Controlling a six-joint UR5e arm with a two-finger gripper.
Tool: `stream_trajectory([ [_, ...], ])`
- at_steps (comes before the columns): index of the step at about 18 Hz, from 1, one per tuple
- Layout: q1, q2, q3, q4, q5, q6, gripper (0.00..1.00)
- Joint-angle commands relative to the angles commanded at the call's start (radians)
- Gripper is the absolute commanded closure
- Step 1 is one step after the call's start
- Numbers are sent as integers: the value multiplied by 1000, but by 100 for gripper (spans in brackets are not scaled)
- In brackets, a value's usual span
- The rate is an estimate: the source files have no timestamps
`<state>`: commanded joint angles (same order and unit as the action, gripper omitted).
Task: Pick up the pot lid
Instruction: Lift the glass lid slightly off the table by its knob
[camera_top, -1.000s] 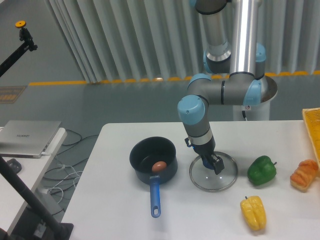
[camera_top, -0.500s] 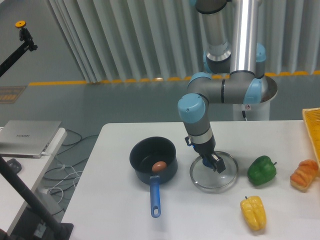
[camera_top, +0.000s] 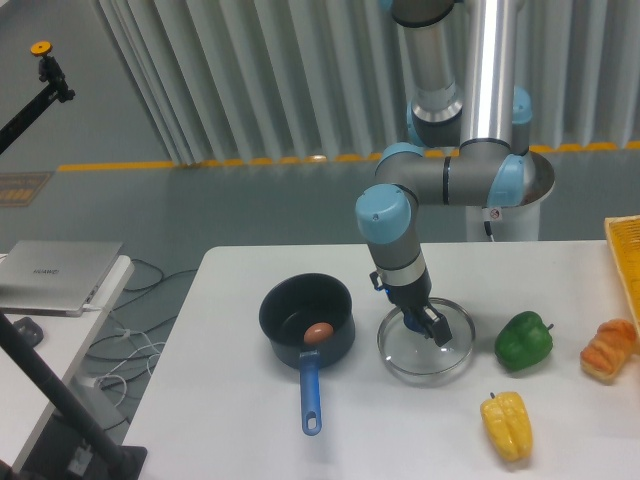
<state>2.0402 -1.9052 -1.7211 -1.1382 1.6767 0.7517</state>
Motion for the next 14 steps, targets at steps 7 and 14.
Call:
stream_trajectory([
  [7,2,5,0,0,2,0,52],
  [14,17,49,3,-11,0,8,52],
])
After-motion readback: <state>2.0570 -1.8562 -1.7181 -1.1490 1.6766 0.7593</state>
